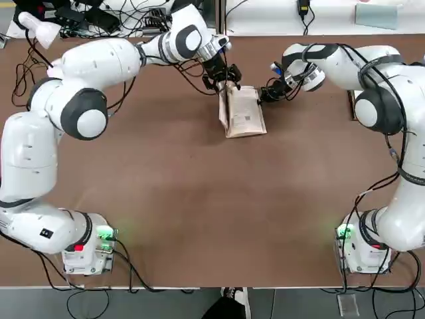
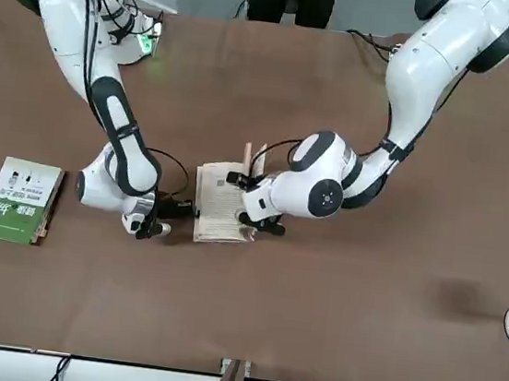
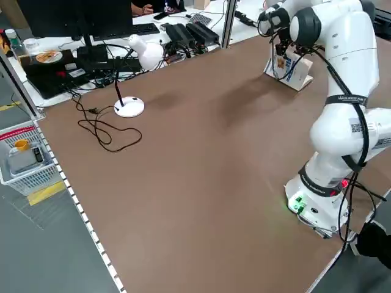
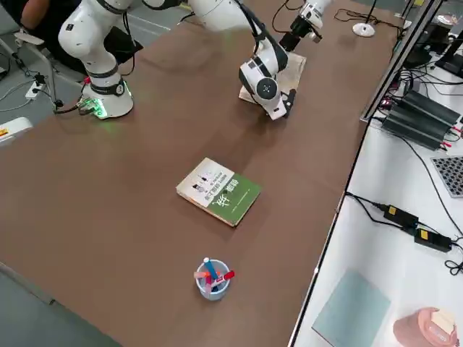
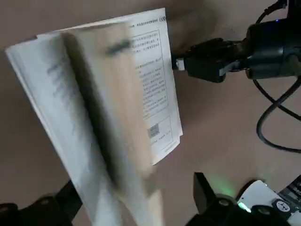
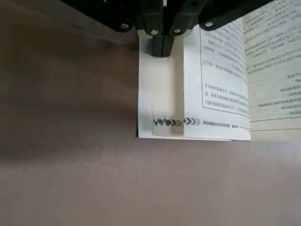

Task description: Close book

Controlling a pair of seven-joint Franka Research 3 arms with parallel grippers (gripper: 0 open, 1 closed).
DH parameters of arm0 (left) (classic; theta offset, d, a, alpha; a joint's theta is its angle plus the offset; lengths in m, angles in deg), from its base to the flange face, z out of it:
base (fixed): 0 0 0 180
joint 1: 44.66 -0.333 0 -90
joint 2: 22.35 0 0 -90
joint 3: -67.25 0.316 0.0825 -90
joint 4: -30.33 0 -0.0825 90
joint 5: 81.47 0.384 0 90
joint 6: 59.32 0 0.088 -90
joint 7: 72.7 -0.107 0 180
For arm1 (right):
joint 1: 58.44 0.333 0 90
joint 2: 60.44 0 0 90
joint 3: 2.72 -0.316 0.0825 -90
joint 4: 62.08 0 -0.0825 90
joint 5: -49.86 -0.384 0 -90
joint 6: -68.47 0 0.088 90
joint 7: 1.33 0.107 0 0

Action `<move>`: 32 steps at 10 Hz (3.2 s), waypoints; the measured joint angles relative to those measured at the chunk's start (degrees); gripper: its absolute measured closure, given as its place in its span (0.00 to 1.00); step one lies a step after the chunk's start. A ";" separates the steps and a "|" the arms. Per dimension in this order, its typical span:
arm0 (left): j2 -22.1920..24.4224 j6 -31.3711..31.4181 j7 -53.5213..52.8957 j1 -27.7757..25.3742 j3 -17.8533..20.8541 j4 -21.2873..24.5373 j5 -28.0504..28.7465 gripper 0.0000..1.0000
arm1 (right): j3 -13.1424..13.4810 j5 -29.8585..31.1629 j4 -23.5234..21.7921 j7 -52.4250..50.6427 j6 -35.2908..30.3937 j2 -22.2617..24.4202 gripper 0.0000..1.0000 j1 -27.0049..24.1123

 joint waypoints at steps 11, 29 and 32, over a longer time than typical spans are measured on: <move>0.47 2.65 2.93 1.56 0.20 -0.17 4.19 0.01 | 0.28 0.00 0.00 -0.02 -0.04 0.02 0.99 -0.01; 12.80 -2.36 2.65 -3.98 0.56 -0.43 33.25 0.00 | 9.95 15.97 2.97 0.31 -20.89 7.16 0.81 -9.61; 15.68 -6.67 2.58 -6.21 0.56 -0.43 33.34 0.00 | 11.78 22.83 5.49 0.32 -19.43 7.25 0.52 -9.53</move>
